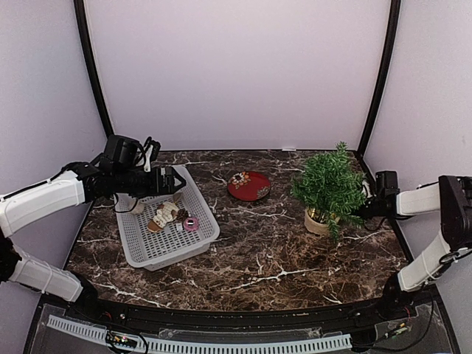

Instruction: Decorate the small christmas tree

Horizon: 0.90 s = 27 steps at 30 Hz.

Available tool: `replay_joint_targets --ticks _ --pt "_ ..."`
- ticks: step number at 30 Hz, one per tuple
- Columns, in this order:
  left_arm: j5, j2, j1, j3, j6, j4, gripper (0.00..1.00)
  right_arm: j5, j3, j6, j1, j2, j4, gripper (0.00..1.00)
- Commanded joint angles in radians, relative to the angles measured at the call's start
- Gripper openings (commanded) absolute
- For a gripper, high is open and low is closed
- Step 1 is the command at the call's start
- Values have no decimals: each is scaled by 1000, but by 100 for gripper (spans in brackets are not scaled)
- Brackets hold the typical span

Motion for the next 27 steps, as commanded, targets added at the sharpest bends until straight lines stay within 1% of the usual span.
replay_joint_targets --ticks 1,5,8,11,14,17,20,23,26,27 --pt "-12 -11 -4 33 16 -7 99 -3 35 -12 72 34 23 57" --pt "-46 -1 -3 56 15 -71 99 8 12 24 148 20 40 53" --pt "-105 26 -1 93 12 -135 99 24 -20 73 223 18 84 52" --pt "-132 50 7 113 4 -201 99 30 -51 123 279 26 147 52" --pt "-97 59 57 100 -15 -219 98 35 -54 152 334 38 180 52" --pt "-62 49 117 65 -42 -221 94 35 -55 176 384 46 201 52" --pt "-92 50 161 62 -44 -251 91 37 -59 193 433 40 214 53" --pt "-192 76 171 93 -30 -291 89 47 -56 195 444 8 190 54" --pt "-208 125 179 126 0 -287 86 120 -24 142 443 -58 72 56" --pt "-180 137 180 135 13 -280 85 148 -9 119 440 -79 27 57"
